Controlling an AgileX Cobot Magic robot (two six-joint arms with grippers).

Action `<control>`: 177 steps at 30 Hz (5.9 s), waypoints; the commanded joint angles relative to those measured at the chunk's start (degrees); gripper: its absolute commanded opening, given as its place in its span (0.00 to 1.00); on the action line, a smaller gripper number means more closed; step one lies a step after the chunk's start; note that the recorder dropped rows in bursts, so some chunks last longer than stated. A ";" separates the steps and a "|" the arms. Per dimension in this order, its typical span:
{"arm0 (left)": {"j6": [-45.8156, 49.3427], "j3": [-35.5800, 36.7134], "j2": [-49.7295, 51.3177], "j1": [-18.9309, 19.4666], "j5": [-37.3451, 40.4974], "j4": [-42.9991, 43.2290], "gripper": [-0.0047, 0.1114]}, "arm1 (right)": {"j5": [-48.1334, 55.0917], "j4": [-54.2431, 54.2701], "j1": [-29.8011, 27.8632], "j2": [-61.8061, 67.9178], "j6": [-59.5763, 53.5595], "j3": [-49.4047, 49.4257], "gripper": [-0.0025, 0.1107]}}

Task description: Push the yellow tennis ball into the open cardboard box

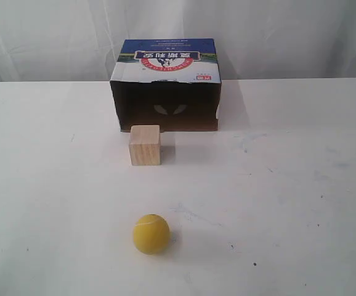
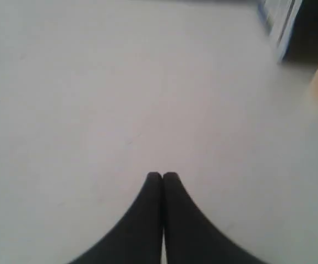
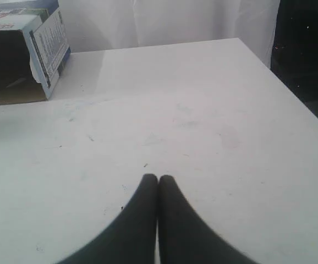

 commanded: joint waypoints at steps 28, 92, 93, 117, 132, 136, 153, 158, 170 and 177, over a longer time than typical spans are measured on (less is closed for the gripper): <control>-35.30 -39.36 60.21 -2.84 -30.20 51.38 0.04 | -4.29 0.76 0.21 -0.12 0.78 0.05 0.02; -32.73 -24.68 98.36 -28.21 -63.17 52.42 0.04 | 33.72 36.44 25.55 89.94 -28.60 -55.24 0.02; -32.59 -24.68 98.36 -28.21 -63.78 52.30 0.04 | 33.72 36.44 25.55 89.94 -28.60 -55.24 0.02; -32.36 -24.68 98.36 -28.21 -67.19 49.25 0.04 | 32.51 38.26 25.55 89.94 -28.61 -55.24 0.02; -30.55 -24.68 98.36 -28.21 -67.35 46.80 0.04 | 32.07 38.93 25.55 89.94 -28.61 -55.24 0.02; -29.86 -24.68 98.36 -28.21 -67.35 46.25 0.04 | 32.07 38.93 25.55 89.94 -28.61 -55.24 0.02; -29.84 -29.40 98.46 -29.49 -65.04 46.65 0.04 | 31.79 38.83 25.55 89.94 -28.61 -55.24 0.02; -29.84 -30.40 98.46 -31.48 -62.53 46.68 0.04 | 30.99 38.83 25.55 89.94 -28.61 -55.24 0.02; -31.95 -30.40 98.34 -31.48 -70.14 42.16 0.04 | 29.00 38.73 25.55 89.94 -28.61 -55.24 0.02; -29.98 -27.42 94.42 -31.48 -65.01 32.12 0.04 | 28.38 38.73 25.55 89.94 -28.61 -55.24 0.02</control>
